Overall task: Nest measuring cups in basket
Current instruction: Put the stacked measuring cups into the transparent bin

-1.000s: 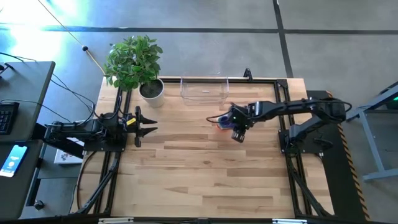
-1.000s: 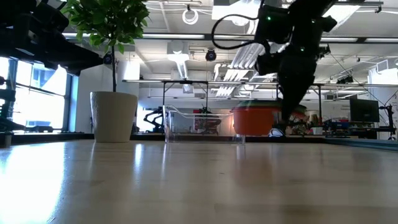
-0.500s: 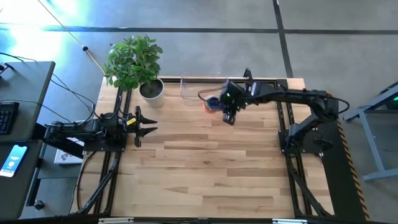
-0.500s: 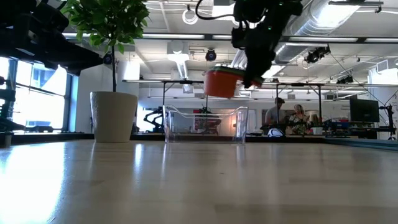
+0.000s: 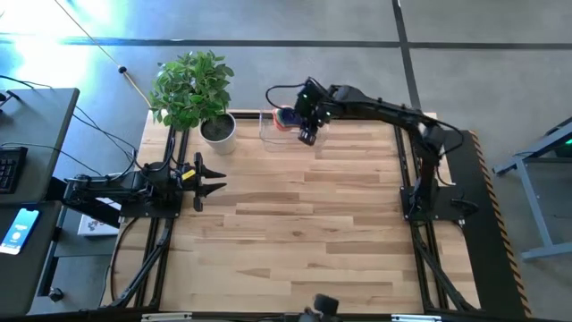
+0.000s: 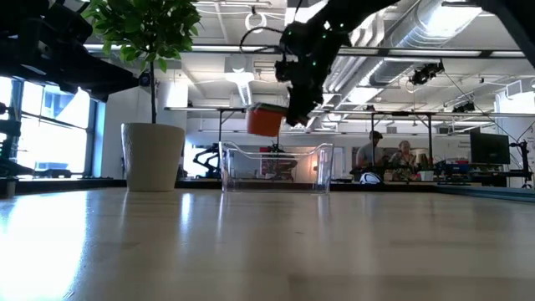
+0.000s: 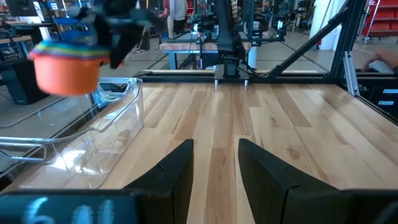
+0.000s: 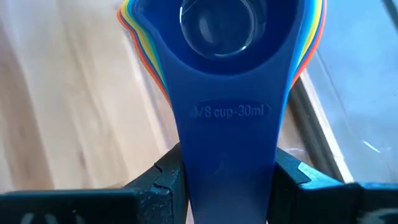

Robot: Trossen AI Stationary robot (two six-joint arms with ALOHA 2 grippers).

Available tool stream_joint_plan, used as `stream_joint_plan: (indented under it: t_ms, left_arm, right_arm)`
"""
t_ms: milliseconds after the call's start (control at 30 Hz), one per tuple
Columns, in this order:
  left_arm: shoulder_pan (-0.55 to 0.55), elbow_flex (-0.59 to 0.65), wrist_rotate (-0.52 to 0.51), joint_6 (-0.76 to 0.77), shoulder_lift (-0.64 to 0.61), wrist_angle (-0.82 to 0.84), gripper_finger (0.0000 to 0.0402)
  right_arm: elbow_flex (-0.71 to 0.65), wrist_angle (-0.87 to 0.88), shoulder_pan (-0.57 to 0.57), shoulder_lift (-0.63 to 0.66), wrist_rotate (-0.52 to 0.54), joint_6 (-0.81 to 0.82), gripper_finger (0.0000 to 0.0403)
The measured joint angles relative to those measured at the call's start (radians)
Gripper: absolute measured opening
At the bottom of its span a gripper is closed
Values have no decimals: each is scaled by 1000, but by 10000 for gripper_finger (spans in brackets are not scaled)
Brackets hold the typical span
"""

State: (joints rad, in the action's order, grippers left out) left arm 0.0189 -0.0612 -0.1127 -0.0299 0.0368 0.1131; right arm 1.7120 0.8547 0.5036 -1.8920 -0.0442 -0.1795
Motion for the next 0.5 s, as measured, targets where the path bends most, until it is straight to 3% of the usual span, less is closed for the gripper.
stream_joint_plan:
  t_ms: [200, 500]
  left_arm:
    - [0, 0, 0, 0, 0, 0, 117]
    - [0, 0, 0, 0, 0, 0, 117]
  right_arm:
    - [74, 22, 42, -131, -47, -47, 127]
    - [76, -9, 82, -219, -92, -48, 127]
